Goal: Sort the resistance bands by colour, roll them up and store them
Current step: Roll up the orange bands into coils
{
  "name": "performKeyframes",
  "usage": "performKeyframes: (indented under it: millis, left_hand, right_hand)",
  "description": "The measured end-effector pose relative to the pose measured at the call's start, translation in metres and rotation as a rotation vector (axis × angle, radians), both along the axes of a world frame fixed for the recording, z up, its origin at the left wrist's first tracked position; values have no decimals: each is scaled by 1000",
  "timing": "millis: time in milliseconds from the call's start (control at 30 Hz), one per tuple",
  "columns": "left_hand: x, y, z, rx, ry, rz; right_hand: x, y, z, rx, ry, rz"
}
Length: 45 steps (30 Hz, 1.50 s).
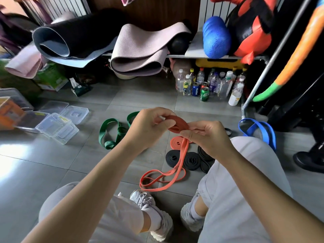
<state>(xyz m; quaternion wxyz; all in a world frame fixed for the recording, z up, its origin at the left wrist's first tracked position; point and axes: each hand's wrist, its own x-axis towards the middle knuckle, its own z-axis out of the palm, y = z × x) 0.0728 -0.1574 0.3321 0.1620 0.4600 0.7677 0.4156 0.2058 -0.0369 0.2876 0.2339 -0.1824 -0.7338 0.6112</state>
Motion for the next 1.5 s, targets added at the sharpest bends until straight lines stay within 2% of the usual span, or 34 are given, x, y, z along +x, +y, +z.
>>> performKeyframes:
  millis: [133,233,333,500,600,767,800,900,967,1033,1167,1200,1233,1267,1300,1333,1367,1433,1500]
  left_hand:
    - [11,2,-6,137,-235,91]
    - [15,3,-13,173,-278,112]
    - [11,2,-11,58,-123,45]
    - [8,2,5,-178,369,-134]
    - [8,4,14,-143,376,-137]
    - [4,5,16,86,2,22]
    - [4,6,15,160,-136,46]
    - [13,8,8,348,-729,78]
    - [18,12,0,409,-971,40]
    - [20,15,-8,459,-1096,-7]
    - [22,18,-11,471,-1181,-17]
    - [22,18,-10,433,-1167,-4]
    - [21,17,-8,362,-1058,27]
    - [18,17,-5,260,-813,77]
    - [14,15,-2,148,-461,122]
    - [10,14,2,51,-129,120]
    - [8,14,7,-12,116,68]
    - [9,15,15,-103,369,-84]
    - [10,16,20,-136,454,-150]
  right_hand:
    - [-1,-6,-2,-34,71,-65]
    - [-3,-7,-3,-70,94,-134]
    - [0,-2,-3,54,29,-105]
    - [-1,2,2,246,-89,-5]
    - [-3,1,8,204,-38,14]
    - [-2,4,16,41,60,-4]
    - [-2,4,16,27,73,-14]
    - [-5,-1,15,-34,131,-33]
    - [-7,-5,13,-83,182,-50]
    - [-8,-6,11,-140,221,-104]
    - [-9,-3,10,-107,199,-148]
    - [-9,-1,10,-70,176,-144]
    - [-7,1,10,-31,151,-132]
    - [-6,2,11,6,123,-117]
    - [-4,4,11,40,91,-99]
    - [-2,6,11,83,58,-79]
    - [-1,8,11,136,25,-60]
    - [0,9,11,239,-24,-25]
    - [-1,8,11,258,-33,-21]
